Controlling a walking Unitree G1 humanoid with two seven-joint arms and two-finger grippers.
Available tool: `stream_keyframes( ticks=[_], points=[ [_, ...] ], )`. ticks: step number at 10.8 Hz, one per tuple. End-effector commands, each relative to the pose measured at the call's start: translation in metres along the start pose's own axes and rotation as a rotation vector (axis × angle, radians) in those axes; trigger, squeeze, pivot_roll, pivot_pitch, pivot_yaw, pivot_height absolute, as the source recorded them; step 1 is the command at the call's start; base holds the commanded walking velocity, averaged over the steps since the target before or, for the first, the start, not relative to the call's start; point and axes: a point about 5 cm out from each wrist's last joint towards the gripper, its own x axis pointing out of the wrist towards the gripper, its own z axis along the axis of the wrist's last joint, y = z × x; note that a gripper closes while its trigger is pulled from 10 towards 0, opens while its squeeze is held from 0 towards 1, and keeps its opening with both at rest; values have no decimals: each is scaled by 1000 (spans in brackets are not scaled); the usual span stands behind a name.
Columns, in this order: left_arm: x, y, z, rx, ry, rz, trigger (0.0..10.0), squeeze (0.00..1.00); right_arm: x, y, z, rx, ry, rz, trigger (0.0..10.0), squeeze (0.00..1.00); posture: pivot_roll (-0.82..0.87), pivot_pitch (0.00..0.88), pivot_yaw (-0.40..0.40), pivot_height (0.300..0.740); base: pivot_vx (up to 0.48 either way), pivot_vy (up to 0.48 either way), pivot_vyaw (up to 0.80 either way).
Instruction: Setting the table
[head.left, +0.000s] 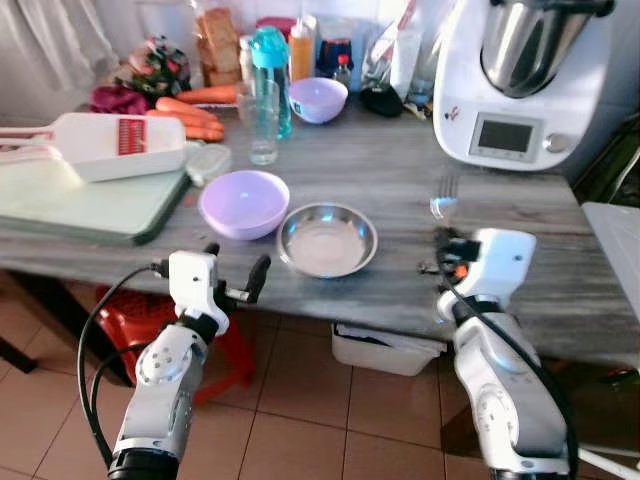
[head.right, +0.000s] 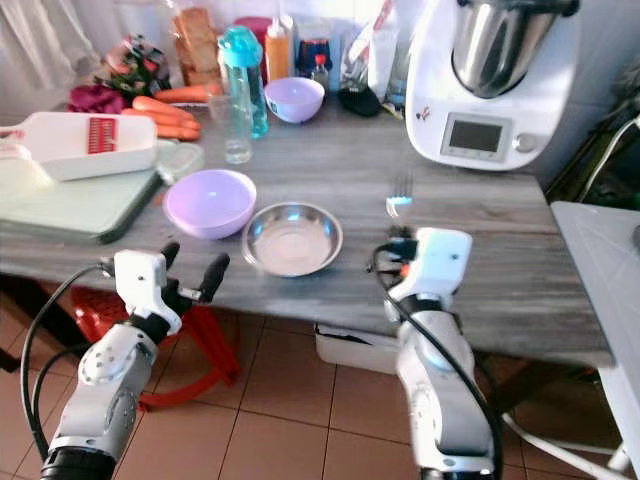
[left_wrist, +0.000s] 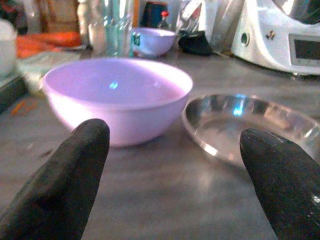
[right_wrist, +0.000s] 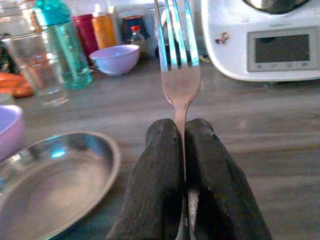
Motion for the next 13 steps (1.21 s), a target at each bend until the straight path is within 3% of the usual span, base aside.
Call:
stream_keyframes(
  ticks=[1,3,4,5,6,8,9,13],
  points=[
    [-3,-7,1,-1,-3,-31,10000,0,-3,-11,4,-20,-22,-43,10000,0,53,81,-9,740,0,0,0],
    [-15,-10,4,23,-1,-103,10000,0,-3,-15,2,-15,-6,-70,10000,0,57,87,-12,740,0,0,0],
    [-31,-12,4,7,22,-222,10000,0,-3,-17,-2,7,19,-82,10000,0,57,87,-12,740,0,0,0],
    [-34,-13,5,7,31,-255,10000,0,-2,-17,-3,13,30,-82,10000,0,62,94,-13,740,0,0,0],
    [-45,-18,4,18,72,-378,10000,0,-1,-17,-8,52,65,-92,10000,0,64,94,-12,740,0,0,0],
    [-50,-22,6,14,101,-480,10000,0,2,-16,-16,94,114,-97,10000,0,66,89,-9,740,0,0,0],
    [-51,-23,8,8,113,-527,10000,0,7,-12,-24,178,176,-87,10000,0,66,89,-9,740,0,0,0],
    [-51,-30,12,-1,135,-583,10000,0,23,-8,-31,268,228,-107,10000,0,66,87,-8,740,0,0,0]
  ],
)
